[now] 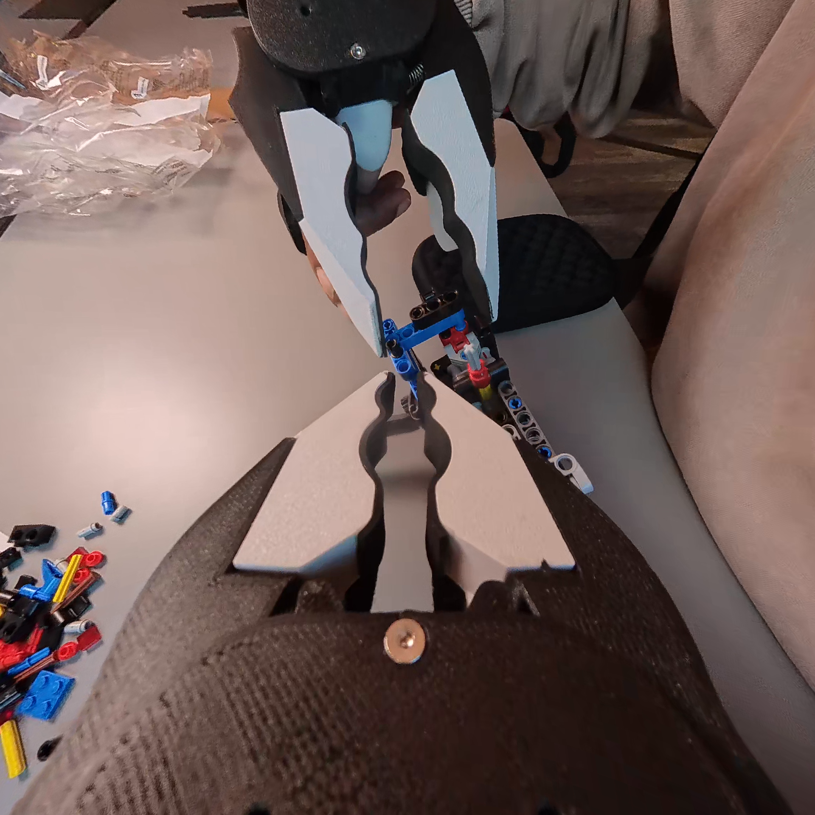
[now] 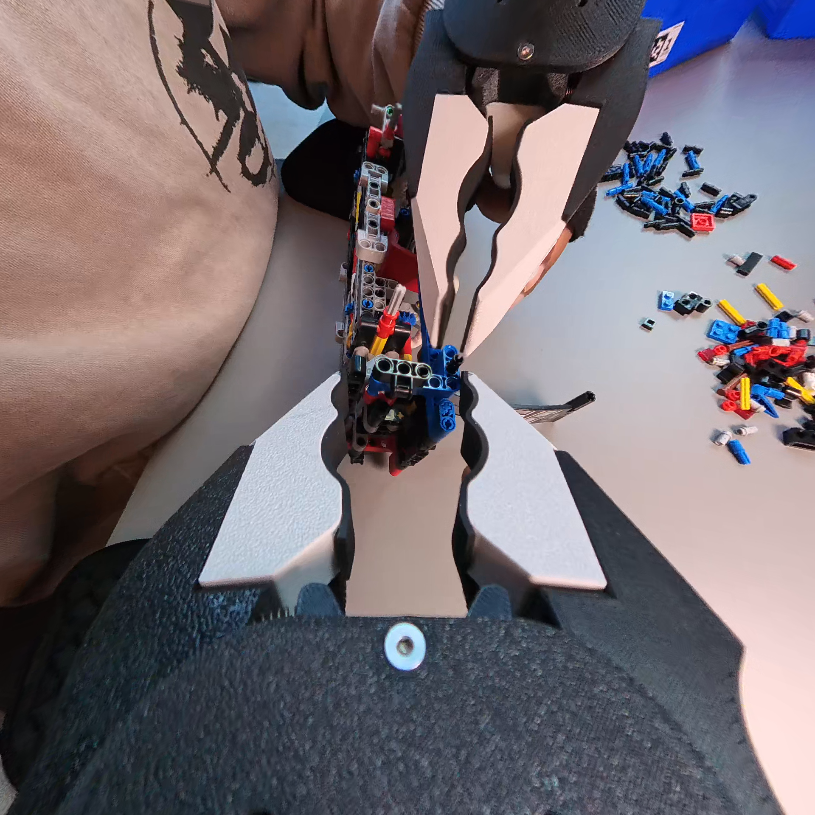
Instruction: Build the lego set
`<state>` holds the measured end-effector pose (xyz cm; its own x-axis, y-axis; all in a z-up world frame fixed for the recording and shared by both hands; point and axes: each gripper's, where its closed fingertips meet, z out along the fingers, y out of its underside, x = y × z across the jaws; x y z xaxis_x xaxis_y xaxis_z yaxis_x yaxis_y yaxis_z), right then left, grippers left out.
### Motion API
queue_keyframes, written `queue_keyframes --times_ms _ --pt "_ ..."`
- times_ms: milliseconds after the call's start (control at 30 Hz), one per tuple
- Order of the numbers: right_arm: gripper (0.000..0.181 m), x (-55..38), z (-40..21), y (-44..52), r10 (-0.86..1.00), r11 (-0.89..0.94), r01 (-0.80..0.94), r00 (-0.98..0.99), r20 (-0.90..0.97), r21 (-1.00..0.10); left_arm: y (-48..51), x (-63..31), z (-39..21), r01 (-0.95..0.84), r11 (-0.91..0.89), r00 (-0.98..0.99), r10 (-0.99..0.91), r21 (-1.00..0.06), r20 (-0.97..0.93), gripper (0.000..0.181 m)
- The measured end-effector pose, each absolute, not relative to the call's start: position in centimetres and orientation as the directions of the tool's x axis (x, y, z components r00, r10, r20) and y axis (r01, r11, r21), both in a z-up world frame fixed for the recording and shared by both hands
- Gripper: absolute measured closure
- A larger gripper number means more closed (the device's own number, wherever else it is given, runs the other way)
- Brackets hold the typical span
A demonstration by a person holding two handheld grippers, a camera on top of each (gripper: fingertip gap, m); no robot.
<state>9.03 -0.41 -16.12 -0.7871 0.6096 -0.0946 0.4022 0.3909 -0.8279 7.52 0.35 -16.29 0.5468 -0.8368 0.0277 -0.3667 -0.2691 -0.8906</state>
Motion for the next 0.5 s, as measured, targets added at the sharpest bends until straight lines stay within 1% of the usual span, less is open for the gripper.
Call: queue_keyframes --times_ms 133,233,300,400,500 --pt "0.132 9.1 -16.2 -0.5 0.609 0.391 0.415 -0.786 -0.107 -0.821 0.1 7.3 -16.0 -0.323 -0.293 0.539 -0.838 -0.900 0.080 0.172" --pt "0.131 9.1 -16.2 -0.4 0.612 0.389 0.421 -0.783 -0.111 -0.819 0.1 7.3 -16.2 -0.331 -0.295 0.542 -0.837 -0.896 0.075 0.172" --pt "0.127 9.2 -15.9 -0.1 0.623 0.377 0.425 -0.774 -0.114 -0.823 -0.1 7.0 -16.1 -0.334 -0.306 0.549 -0.832 -0.891 0.080 0.169" --pt "0.122 9.8 -15.6 0.8 0.662 0.329 0.449 -0.737 -0.136 -0.831 -1.0 5.6 -15.3 -0.304 -0.370 0.577 -0.805 -0.878 0.140 0.157" --pt "0.122 10.6 -16.9 1.3 0.698 0.278 0.486 -0.695 -0.173 -0.829 -3.4 4.0 -13.7 -0.186 -0.463 0.576 -0.766 -0.867 0.286 0.131"
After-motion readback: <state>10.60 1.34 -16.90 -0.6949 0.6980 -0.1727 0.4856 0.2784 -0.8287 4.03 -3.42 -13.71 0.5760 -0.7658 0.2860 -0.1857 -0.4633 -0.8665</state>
